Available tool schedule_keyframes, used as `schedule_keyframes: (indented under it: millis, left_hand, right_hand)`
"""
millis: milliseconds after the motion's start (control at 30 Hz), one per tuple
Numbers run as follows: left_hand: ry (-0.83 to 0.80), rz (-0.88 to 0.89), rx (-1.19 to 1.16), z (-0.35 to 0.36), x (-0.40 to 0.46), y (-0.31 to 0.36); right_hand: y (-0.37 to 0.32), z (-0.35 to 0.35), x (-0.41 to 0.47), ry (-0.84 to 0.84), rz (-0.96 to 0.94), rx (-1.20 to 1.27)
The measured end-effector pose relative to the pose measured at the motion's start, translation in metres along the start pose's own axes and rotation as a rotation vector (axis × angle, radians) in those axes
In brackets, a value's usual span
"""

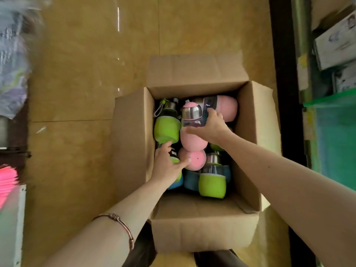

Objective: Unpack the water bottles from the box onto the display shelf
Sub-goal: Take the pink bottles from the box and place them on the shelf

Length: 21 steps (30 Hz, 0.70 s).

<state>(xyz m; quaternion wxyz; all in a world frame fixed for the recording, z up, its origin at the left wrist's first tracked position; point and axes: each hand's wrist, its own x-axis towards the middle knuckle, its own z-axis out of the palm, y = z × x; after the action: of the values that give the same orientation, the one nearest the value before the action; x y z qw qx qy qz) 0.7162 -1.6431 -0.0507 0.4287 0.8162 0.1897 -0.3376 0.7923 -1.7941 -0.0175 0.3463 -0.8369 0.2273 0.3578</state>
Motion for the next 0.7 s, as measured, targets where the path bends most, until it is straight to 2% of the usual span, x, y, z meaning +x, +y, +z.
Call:
schedule_keyframes:
  millis: [200,367,600,700]
  left_hand:
    - [0.033,0.050,-0.040,0.003,0.017,-0.016]
    - [0.041,0.081,-0.055,0.001,0.023,-0.019]
    - [-0.086,0.074,0.008,-0.013,0.001,-0.001]
    - [-0.169,0.038,-0.047,-0.023,-0.027,0.020]
  right_hand:
    - [0.005,0.031,0.044,0.046,0.024,-0.003]
    - [0.015,0.052,0.057,0.112,0.082,0.092]
    - [0.009,0.030,0.016,0.147,0.030,0.108]
    - [0.000,0.005,-0.022,0.133,0.005,0.150]
